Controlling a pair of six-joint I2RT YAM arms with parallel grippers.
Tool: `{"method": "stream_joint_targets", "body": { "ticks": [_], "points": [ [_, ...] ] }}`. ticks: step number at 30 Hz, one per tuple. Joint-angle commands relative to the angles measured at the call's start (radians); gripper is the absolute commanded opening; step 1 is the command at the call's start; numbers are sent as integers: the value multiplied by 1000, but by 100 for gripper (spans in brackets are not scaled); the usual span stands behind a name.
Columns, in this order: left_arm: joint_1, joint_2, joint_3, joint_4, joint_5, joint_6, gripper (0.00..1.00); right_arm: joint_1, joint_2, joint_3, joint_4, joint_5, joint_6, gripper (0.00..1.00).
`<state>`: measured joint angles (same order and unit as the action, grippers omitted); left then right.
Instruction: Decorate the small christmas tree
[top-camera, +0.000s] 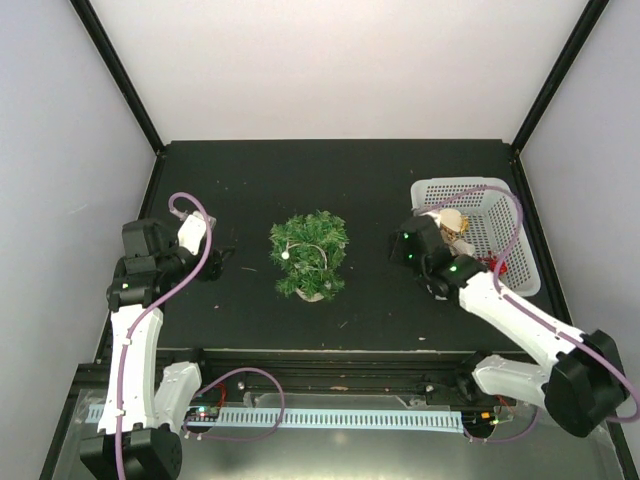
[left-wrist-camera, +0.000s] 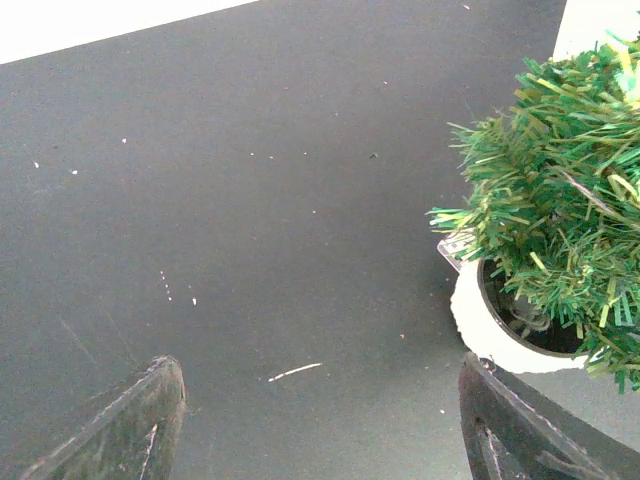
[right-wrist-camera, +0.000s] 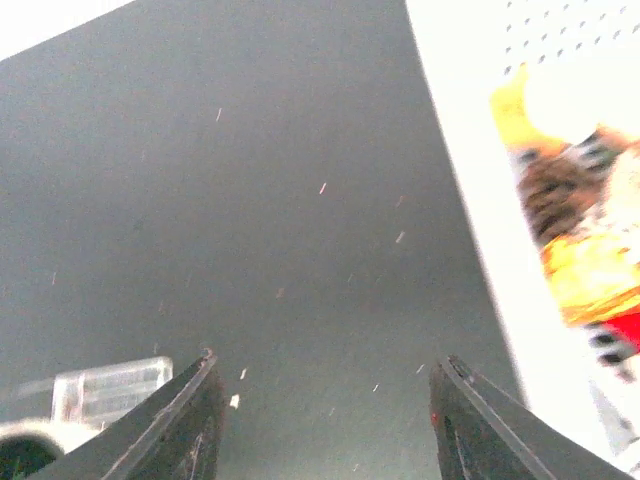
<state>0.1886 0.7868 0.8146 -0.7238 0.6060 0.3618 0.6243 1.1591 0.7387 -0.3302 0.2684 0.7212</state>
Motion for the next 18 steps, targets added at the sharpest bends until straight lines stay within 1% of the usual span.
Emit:
{"method": "stream_joint_targets", "body": {
  "ticks": [1, 4, 8, 13, 18],
  "points": [
    [8, 10, 4, 19, 16, -12, 76, -99, -56, 74, -146, 95, -44, 58],
    [8, 15, 4, 18, 18, -12, 76, -169, -66, 80, -225, 80, -53, 59],
    [8, 20, 2, 20, 20, -11, 76, -208, -83, 21, -259, 15, -58, 60],
    [10, 30, 2, 17, 22, -7, 76, -212, -176, -91, -251, -100, -37, 62],
    [12, 43, 3, 16, 31, -3, 76, -212, -270, -140, -295, -215, -34, 63]
  ]
}}
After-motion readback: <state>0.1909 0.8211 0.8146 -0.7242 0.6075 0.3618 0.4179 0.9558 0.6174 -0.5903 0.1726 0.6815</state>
